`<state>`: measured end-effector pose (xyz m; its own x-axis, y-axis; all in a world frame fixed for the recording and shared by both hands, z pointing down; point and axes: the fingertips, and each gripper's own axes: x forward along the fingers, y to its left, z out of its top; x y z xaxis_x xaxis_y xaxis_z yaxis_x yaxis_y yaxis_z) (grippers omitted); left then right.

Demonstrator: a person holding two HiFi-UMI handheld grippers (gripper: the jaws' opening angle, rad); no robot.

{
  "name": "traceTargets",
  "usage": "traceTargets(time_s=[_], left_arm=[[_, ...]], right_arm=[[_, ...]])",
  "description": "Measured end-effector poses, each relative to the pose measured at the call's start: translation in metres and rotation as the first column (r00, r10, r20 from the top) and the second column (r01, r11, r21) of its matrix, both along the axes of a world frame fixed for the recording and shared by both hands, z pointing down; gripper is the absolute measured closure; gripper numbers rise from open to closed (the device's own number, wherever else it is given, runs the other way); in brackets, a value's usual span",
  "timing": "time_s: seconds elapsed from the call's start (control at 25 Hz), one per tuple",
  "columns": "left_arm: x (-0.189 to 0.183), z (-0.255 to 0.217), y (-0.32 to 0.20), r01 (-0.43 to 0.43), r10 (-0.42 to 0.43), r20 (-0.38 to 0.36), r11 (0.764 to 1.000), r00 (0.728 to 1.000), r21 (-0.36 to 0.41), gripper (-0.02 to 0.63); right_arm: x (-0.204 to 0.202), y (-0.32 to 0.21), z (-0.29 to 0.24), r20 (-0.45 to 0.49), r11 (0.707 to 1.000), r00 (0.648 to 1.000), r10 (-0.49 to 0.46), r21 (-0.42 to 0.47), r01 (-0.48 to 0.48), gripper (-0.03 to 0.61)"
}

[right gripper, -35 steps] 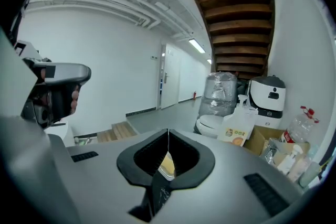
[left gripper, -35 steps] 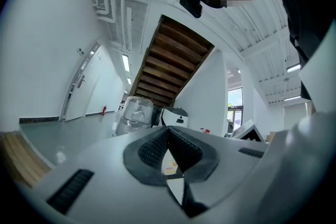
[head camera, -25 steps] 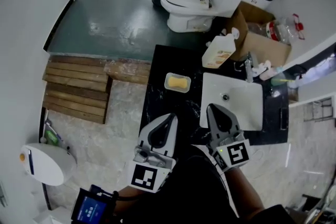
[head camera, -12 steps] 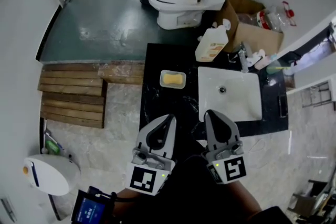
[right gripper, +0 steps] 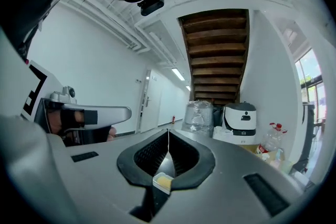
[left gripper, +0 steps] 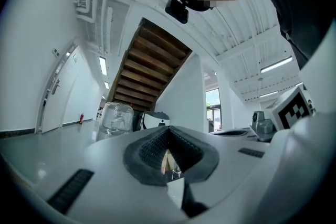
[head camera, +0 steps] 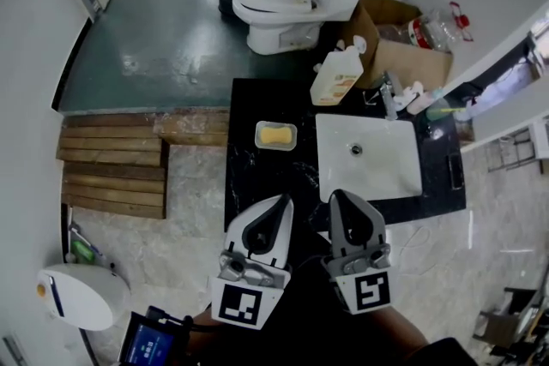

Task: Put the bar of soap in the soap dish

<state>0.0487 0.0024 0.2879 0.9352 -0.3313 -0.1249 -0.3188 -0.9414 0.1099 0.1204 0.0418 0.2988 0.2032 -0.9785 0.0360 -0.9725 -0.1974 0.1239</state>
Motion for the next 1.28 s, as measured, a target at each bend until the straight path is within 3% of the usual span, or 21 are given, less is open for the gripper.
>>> traceTargets(time_s=[0.76, 1.28], left_arm=[[0.002, 0.012, -0.005, -0.015, 0.015, 0.01, 0.999, 1.0, -0.033, 0.614], [0.009, 0.017, -0.005, -0.036, 0.037, 0.028, 0.999, 0.999, -0.04, 0.614]], right_arm=[[-0.003, 0.0, -0.003, 0.013, 0.998, 1.0, 0.0, 0.069, -0.001, 0.569], [-0.001, -0.004, 0.004, 0.006, 0.999, 1.0, -0.004, 0.036, 0.003, 0.569]])
